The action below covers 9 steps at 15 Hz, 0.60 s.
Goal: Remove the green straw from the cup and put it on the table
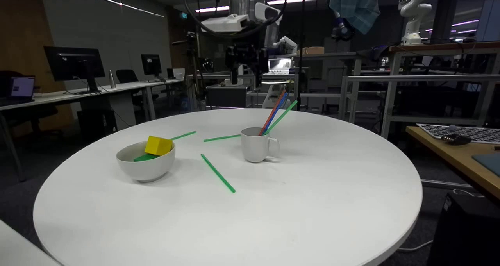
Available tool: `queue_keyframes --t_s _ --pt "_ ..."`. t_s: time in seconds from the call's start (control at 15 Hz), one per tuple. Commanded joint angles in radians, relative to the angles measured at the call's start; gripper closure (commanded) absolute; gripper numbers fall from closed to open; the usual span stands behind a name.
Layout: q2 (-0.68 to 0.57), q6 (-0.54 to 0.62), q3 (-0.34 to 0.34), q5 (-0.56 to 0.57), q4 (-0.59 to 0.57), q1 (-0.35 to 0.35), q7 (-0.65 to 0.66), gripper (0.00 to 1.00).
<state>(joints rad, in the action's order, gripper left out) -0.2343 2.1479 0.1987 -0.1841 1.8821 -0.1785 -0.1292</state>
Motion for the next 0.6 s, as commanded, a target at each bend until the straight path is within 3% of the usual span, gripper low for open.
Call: queue_keyframes --t_s 0.0,0.53 --pt "-0.005 -0.004 -0.017 -0.021 -0.007 -0.025 0.014 0.00" --pt "-0.037 -0.043 -0.019 -0.034 -0.039 -0.033 0.037 0.00"
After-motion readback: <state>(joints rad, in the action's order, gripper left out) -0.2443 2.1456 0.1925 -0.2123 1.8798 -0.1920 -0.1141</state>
